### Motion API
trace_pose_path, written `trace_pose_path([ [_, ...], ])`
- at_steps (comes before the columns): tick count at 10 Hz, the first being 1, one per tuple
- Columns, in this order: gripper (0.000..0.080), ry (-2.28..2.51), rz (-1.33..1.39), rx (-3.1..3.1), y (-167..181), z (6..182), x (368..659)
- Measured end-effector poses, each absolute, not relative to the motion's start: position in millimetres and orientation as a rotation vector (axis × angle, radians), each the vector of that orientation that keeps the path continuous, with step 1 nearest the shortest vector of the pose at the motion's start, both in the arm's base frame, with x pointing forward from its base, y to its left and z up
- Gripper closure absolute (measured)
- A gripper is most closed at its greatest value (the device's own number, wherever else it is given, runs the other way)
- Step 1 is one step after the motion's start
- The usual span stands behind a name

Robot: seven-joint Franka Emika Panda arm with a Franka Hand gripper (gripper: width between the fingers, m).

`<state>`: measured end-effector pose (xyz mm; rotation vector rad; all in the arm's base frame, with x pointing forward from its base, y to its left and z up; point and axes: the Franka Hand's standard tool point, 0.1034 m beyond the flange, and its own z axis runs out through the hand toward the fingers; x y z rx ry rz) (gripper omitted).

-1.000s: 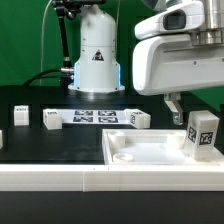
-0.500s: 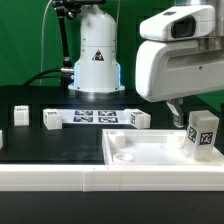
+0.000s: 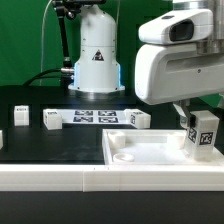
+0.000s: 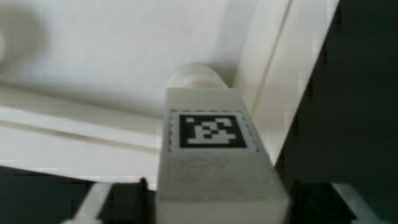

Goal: Assemble one leg

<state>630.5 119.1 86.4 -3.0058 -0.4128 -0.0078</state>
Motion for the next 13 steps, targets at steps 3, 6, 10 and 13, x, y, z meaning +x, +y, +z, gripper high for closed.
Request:
trace_pose_path([
  [3, 0.0507, -0.403, -0.008, -3.007, 118.6, 86.4, 630.6],
  [6, 0.0507, -0.104, -0.033, -3.030, 116.9, 85.9, 631.9],
  [10, 0.0506, 0.449, -0.067, -2.986, 114.0, 86.2, 631.8],
  [13, 0.0506, 0.985, -0.065, -2.857, 112.5, 86.0, 629.4],
])
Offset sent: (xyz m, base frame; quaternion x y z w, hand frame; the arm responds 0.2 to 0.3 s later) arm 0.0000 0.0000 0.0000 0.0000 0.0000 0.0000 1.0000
